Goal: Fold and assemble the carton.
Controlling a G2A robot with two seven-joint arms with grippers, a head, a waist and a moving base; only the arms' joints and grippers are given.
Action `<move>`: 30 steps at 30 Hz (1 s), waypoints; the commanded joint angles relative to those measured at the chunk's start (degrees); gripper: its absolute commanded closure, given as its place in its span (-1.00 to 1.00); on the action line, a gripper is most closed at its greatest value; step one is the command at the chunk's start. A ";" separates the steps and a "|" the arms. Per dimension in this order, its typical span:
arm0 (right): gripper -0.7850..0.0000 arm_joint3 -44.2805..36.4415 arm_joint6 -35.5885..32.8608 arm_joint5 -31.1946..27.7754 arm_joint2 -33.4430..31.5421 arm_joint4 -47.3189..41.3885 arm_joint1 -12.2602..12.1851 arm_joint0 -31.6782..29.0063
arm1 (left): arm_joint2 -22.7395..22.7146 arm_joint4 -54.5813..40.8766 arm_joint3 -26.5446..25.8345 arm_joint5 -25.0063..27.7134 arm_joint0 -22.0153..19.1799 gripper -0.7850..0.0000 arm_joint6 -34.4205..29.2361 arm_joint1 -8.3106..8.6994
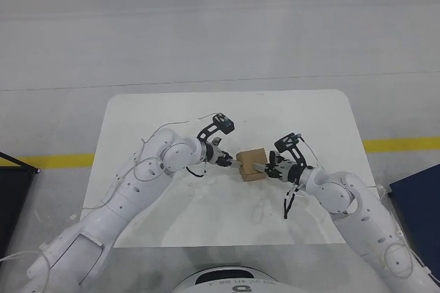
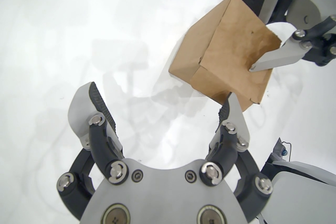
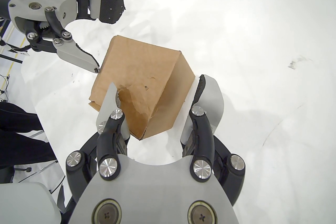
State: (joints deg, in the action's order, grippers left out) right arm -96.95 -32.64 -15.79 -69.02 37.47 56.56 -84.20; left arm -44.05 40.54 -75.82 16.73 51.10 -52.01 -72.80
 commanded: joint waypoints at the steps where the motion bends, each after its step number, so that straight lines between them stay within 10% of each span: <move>1: -0.33 -0.20 -0.06 0.02 -0.08 0.13 0.00 -0.06 | 0.44 0.11 0.54 -0.14 -0.46 -1.00 0.37 -0.24; 22: -0.37 -0.85 -0.48 -0.47 -0.28 -0.42 0.22 -0.50 | 2.05 0.84 5.25 -1.17 -2.64 -1.00 2.13 -1.72; 30: -1.00 -0.86 -0.42 -0.49 -0.29 -0.56 0.25 -0.53 | 2.24 0.85 5.90 -0.57 -3.16 -1.00 2.39 -2.09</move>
State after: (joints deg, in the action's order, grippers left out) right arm -97.80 -33.07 -16.28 -69.31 36.91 56.81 -84.73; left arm -41.80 41.38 -69.88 16.06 47.97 -49.68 -74.86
